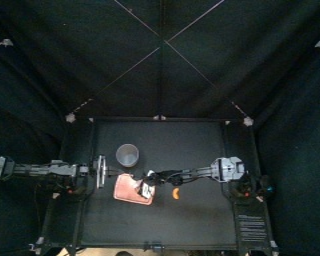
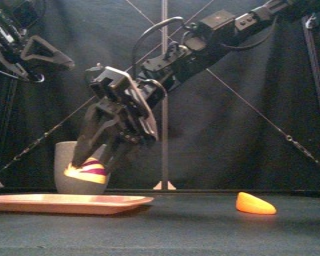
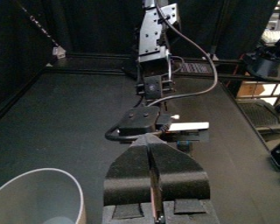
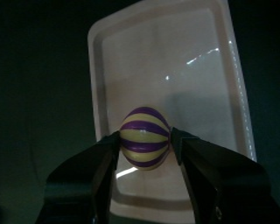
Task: Pick the onion then place it on the pink plate
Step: Drop onion on the pink plate and return to neutral
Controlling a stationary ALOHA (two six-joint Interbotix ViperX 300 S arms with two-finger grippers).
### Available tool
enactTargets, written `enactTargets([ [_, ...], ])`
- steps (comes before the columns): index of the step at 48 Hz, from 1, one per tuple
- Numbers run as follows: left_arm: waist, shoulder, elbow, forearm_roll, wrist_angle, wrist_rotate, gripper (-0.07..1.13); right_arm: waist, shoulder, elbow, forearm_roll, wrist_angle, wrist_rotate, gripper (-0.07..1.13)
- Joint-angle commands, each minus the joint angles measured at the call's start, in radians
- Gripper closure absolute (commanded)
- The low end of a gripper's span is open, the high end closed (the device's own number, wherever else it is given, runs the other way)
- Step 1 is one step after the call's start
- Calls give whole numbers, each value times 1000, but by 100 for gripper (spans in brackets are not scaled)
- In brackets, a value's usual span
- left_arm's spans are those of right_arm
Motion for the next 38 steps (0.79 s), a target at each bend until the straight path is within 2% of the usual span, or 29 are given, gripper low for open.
enactTargets([
  [1, 5, 2, -6, -2, -8, -2, 99, 2, -11, -72, -35, 8, 0, 23],
  [8, 5, 2, -3, -2, -6, -5, 99, 2, -5, -81, -57, 8, 3, 12],
  [25, 5, 2, -2, -2, -6, -3, 99, -5, -75, -20, -74, -5, 3, 11],
  [38, 5, 2, 0, 0, -5, 0, 99, -23, -282, 238, -135, -213, -3, 11],
])
